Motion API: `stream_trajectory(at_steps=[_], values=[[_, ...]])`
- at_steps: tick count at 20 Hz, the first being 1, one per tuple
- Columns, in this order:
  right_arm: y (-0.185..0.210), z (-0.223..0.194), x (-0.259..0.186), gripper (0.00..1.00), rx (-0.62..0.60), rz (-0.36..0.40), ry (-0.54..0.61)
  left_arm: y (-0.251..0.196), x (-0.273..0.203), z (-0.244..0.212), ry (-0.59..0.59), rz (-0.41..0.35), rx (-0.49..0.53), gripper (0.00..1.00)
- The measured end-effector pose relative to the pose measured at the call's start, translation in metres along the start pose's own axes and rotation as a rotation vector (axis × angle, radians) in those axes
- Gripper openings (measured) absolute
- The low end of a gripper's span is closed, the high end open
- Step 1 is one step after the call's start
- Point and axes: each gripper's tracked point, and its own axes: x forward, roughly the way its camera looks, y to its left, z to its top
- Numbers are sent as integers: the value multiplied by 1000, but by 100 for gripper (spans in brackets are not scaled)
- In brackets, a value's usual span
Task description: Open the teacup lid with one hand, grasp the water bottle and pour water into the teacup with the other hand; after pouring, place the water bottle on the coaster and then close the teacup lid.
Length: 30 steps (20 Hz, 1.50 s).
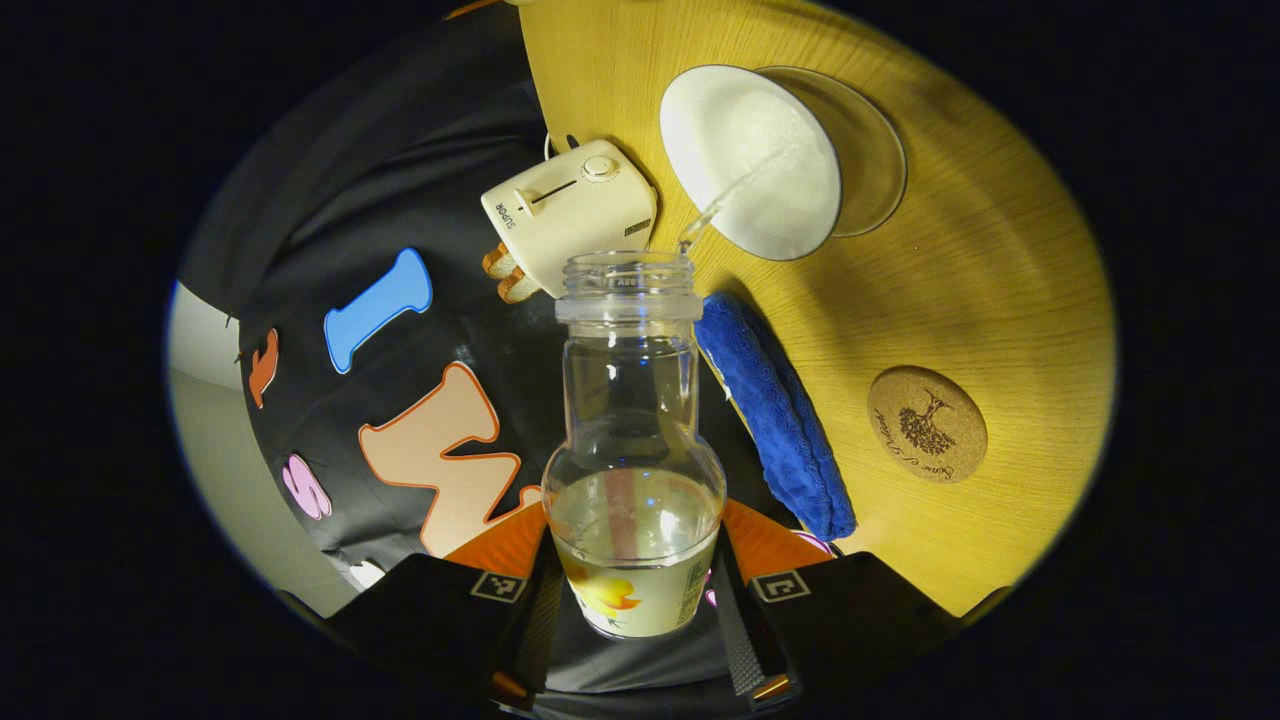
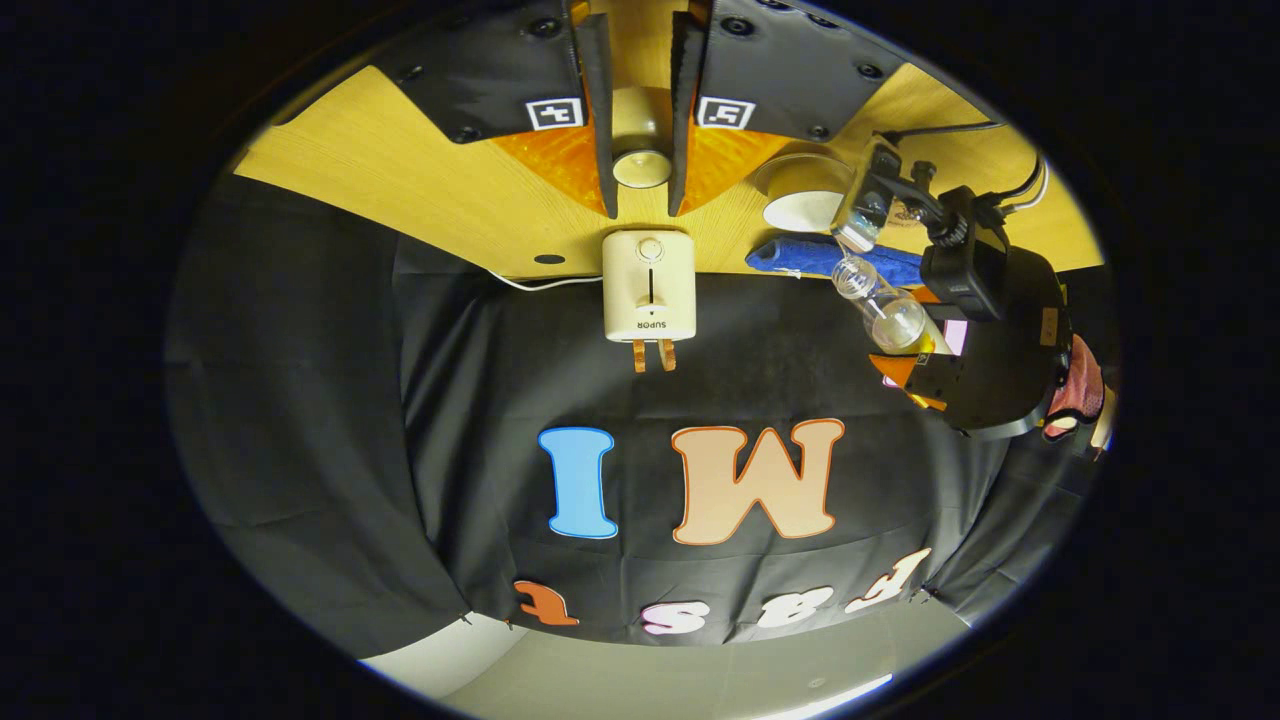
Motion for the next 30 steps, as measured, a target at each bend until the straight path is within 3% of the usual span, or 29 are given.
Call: stream_trajectory(at_steps=[2,6,9,14,17,21,26,28,30], values=[[0,1,0,27,0,0,0,-6,3,3,-12,-16,-39,66],[0,0,1,27,0,0,1,-48,2,16,-47,-140,-289,65],[0,0,1,27,0,0,0,-76,0,30,-76,-224,-552,65],[0,0,1,27,0,0,2,-89,-12,43,-133,-278,-1051,65],[0,-1,1,27,0,0,2,-73,-12,31,-157,-217,-1307,65],[-1,0,1,27,-1,-4,1,-46,-19,2,-196,-146,-1545,65],[-1,0,1,27,-1,-5,1,-34,-14,-13,-263,-176,-1938,66],[-1,0,1,27,-1,-5,2,-39,-12,-15,-265,-196,-2019,66],[-1,-1,2,27,-1,-7,1,-52,-7,-11,-251,-224,-2035,66]])
